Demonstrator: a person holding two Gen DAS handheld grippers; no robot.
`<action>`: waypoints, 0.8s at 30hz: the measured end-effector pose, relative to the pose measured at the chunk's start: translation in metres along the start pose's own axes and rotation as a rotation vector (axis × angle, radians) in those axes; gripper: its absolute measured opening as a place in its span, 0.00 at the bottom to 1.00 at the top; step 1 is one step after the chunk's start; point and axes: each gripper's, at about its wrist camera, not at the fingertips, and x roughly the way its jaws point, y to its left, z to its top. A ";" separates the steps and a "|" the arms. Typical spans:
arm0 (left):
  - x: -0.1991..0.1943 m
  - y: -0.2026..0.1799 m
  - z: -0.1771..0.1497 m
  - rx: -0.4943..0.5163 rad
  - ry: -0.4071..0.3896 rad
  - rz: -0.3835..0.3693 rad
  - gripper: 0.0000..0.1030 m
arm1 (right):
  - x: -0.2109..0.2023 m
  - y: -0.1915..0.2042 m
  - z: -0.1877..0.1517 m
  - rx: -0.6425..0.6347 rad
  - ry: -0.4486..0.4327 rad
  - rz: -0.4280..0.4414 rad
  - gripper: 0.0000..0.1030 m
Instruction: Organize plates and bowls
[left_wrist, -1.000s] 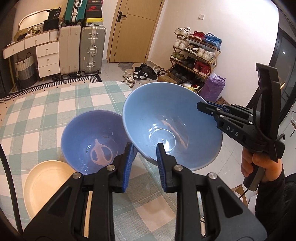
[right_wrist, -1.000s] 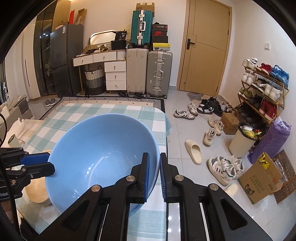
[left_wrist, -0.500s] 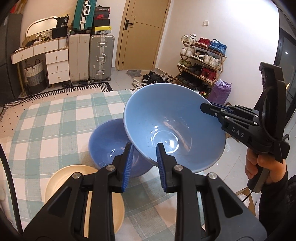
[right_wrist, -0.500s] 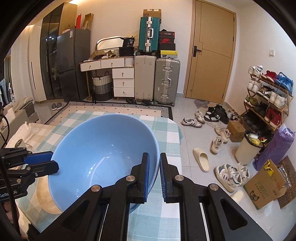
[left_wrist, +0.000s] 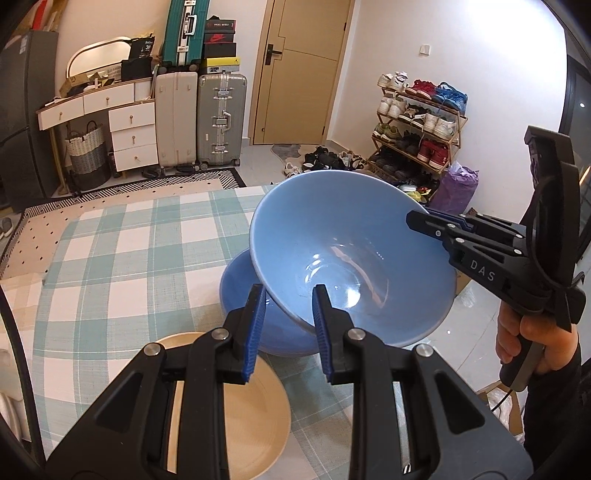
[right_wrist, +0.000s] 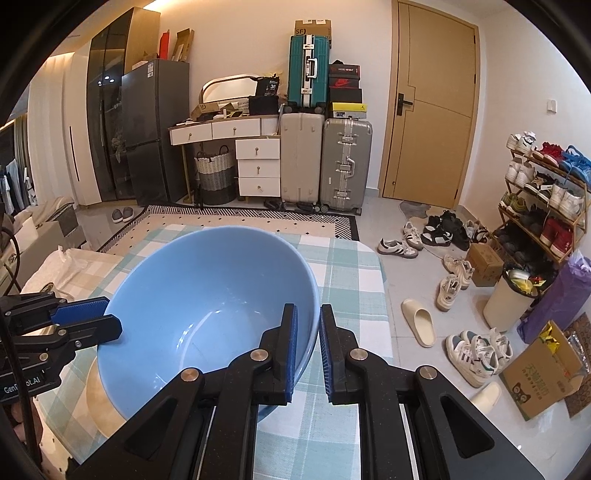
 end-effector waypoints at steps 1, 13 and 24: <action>0.001 0.000 0.001 -0.002 0.001 0.005 0.21 | 0.002 0.002 0.000 0.001 0.001 0.002 0.12; 0.020 0.016 0.008 -0.011 0.014 0.052 0.21 | 0.032 0.014 0.001 -0.003 0.027 0.021 0.13; 0.059 0.035 0.011 -0.034 0.040 0.073 0.21 | 0.060 0.020 -0.005 -0.006 0.059 0.029 0.13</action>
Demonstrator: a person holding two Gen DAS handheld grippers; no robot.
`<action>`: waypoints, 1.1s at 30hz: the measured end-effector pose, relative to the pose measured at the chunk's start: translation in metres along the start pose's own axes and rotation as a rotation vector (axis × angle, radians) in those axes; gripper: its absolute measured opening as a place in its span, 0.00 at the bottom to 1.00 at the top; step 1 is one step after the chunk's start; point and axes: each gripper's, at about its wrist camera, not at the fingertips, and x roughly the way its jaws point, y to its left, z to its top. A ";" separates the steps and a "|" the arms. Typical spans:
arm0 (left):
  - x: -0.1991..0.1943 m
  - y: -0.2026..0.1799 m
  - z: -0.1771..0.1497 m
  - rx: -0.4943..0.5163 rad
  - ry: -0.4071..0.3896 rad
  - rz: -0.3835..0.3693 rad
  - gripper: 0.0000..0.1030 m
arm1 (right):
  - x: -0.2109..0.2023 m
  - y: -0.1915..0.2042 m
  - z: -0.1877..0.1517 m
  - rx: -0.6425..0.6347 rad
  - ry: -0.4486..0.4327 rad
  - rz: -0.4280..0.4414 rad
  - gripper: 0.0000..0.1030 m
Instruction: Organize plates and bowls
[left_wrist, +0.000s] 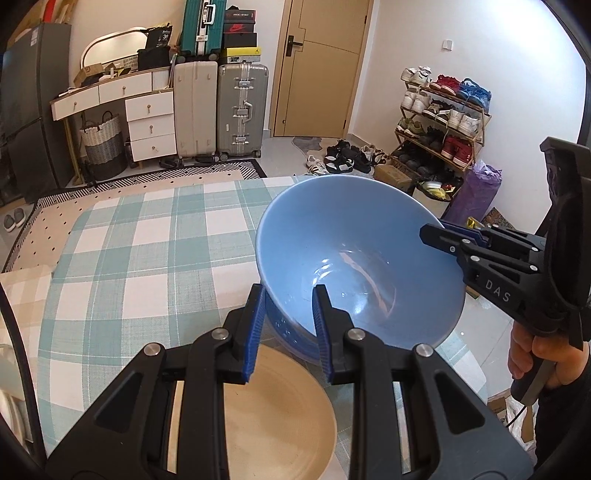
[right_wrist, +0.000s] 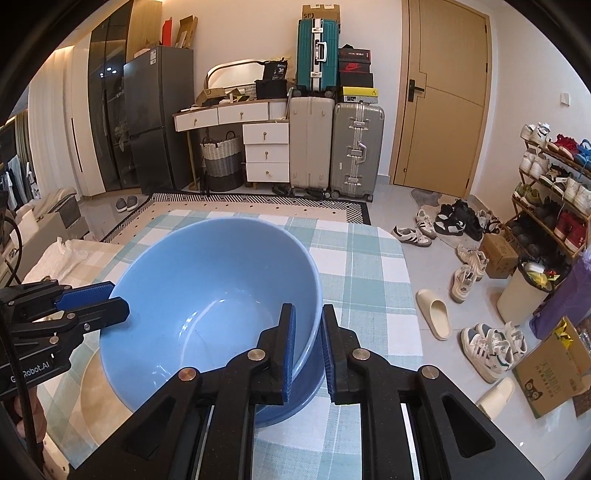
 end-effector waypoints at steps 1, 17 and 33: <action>0.004 0.001 0.000 -0.001 0.002 0.004 0.21 | 0.002 -0.001 0.000 -0.001 0.002 0.000 0.13; 0.059 0.012 -0.001 0.016 0.028 0.043 0.21 | 0.031 -0.006 -0.014 0.005 0.048 0.005 0.14; 0.105 0.024 -0.005 0.035 0.054 0.076 0.21 | 0.049 -0.003 -0.024 0.007 0.089 0.008 0.15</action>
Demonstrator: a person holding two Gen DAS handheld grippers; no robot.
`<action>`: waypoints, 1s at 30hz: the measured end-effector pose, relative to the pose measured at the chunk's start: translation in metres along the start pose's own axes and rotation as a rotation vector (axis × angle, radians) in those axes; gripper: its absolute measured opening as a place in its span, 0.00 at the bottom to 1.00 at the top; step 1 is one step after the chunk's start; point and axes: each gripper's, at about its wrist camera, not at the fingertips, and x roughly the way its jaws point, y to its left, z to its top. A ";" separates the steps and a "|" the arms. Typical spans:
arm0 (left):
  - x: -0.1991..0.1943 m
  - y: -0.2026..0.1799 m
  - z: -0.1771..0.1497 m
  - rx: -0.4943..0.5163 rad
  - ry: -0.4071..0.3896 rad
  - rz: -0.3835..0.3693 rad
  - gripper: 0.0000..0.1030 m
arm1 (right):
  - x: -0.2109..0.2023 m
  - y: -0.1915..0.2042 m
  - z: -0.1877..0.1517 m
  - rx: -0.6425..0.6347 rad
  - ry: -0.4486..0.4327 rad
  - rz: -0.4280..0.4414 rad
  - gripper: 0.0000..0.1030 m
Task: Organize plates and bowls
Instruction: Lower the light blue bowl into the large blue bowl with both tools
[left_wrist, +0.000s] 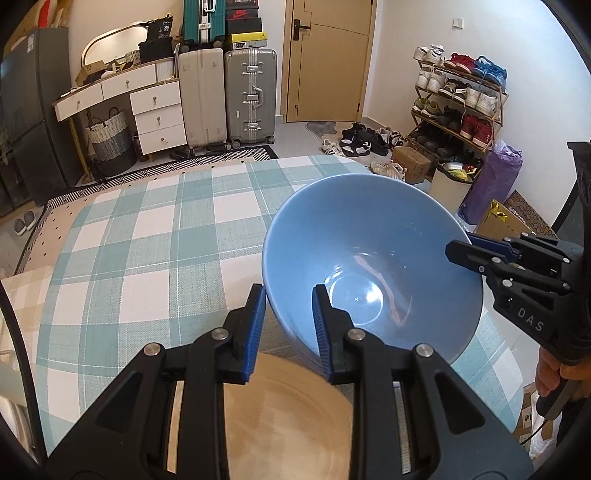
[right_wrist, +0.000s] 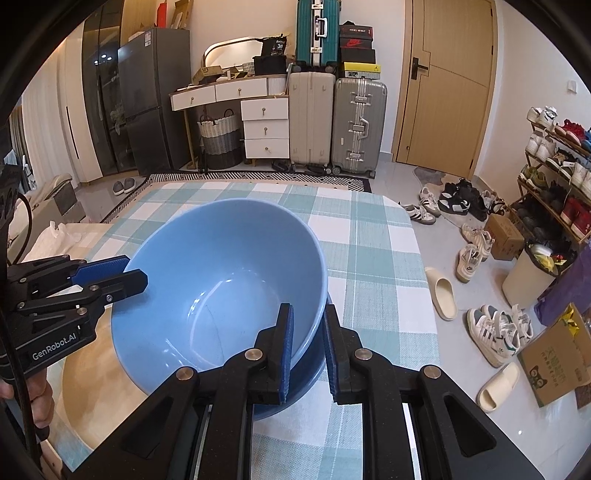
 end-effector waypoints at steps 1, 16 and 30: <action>0.003 0.000 0.000 0.002 0.002 0.003 0.21 | 0.001 0.000 0.000 0.000 0.002 0.000 0.15; 0.036 -0.007 -0.009 0.049 0.021 0.032 0.21 | 0.016 -0.001 -0.012 -0.010 0.039 -0.026 0.16; 0.047 -0.009 -0.016 0.053 0.044 0.029 0.21 | 0.025 -0.001 -0.018 -0.037 0.055 -0.056 0.16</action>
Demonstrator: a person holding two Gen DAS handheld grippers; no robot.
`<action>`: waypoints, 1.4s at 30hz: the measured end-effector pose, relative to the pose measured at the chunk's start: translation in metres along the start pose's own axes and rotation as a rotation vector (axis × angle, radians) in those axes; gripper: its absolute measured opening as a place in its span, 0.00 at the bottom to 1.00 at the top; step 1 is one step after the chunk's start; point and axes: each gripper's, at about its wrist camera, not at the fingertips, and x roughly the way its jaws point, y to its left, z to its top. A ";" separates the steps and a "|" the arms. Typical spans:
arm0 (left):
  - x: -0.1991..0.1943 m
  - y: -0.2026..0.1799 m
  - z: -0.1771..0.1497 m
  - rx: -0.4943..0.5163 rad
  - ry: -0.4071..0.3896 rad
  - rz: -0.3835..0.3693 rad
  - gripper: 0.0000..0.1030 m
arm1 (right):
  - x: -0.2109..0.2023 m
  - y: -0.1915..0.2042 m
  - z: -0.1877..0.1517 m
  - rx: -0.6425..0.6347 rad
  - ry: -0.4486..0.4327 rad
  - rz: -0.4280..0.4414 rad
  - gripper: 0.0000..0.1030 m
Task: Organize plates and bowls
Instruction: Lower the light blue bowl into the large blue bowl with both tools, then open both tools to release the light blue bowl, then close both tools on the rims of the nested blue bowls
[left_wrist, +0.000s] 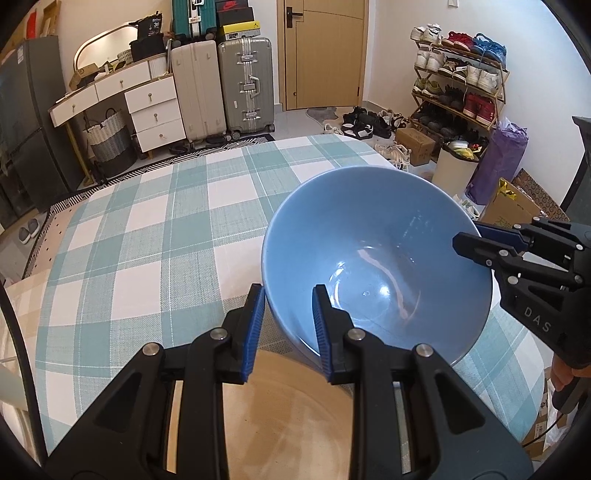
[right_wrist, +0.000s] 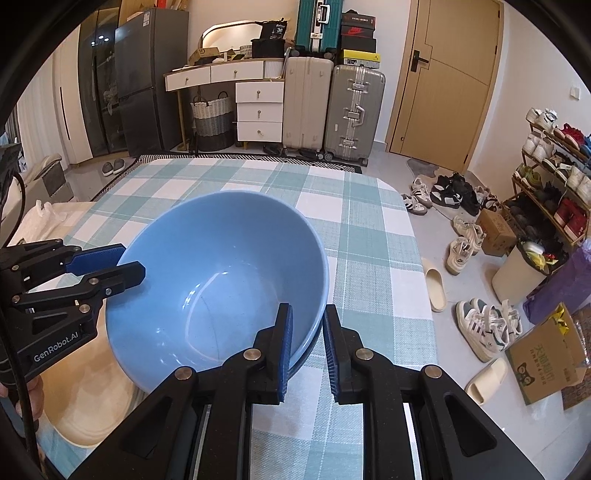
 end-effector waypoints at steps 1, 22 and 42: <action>0.000 0.000 0.000 -0.001 0.002 -0.002 0.21 | 0.000 0.000 0.000 0.000 -0.001 0.000 0.16; 0.003 0.017 -0.006 -0.060 0.021 -0.040 0.69 | 0.009 -0.001 -0.003 -0.041 0.011 -0.016 0.38; 0.021 0.036 -0.009 -0.170 0.065 -0.127 0.79 | 0.013 -0.033 -0.004 0.130 0.013 0.093 0.88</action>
